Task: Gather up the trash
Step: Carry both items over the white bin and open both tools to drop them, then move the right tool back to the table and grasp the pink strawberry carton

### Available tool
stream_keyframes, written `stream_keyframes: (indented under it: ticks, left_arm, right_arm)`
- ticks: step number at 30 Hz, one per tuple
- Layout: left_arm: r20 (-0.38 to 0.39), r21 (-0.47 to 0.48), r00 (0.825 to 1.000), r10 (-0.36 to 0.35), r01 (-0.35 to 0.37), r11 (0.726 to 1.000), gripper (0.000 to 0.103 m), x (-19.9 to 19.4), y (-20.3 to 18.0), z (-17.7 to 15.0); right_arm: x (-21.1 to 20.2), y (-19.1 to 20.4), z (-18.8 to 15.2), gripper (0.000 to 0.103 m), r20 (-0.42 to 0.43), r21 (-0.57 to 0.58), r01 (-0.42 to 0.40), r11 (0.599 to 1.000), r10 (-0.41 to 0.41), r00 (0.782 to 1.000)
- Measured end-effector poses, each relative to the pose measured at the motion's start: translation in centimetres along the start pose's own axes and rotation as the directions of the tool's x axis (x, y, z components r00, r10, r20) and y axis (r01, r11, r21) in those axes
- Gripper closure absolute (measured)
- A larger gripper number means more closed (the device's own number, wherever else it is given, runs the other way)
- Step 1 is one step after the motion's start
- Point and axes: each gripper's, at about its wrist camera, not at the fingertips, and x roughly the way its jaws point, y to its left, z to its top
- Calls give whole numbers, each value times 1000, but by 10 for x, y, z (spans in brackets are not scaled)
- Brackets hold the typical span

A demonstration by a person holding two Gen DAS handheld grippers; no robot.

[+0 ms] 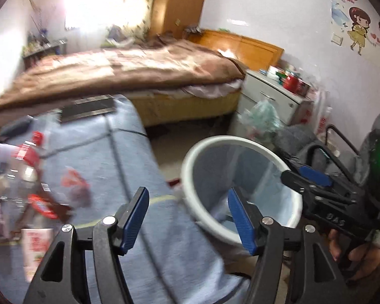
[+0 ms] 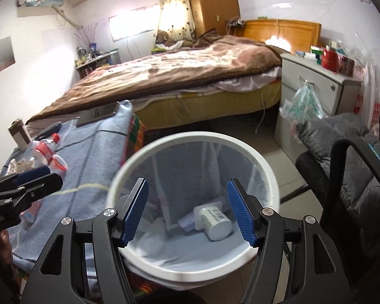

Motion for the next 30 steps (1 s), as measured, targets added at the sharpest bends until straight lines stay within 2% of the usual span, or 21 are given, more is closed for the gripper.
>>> stream_keyframes:
  ticks: [3,7,10,14,25,30]
  left_arm:
    - [19,-48,1000,-1,2,999,35,-16,19,-7]
    - [55,-45,992,112,-110,993,35,-38,41,-17]
    - [65,-97,990,124,-118,988,34,-51,64,-25]
    - [79,-137,977,197,-185,973,33,-70,92,-36]
    - [71,-283,931,357,-324,903,29,-111,169,-74]
    - [66,-340,921,384,-342,876,28,-123,195,-88]
  right_arm:
    - [-3,13,0,37,18,1,-27,1000,27,999]
    - [-5,34,-1,37,24,-14,-50,999,51,998]
    - [-5,54,-5,37,25,-38,-93,995,93,995]
    - [-4,83,-12,37,10,-64,-156,986,157,988]
    - [6,150,-29,37,-61,-127,-274,953,268,961]
    - [10,188,-38,37,-85,-177,-307,935,296,951]
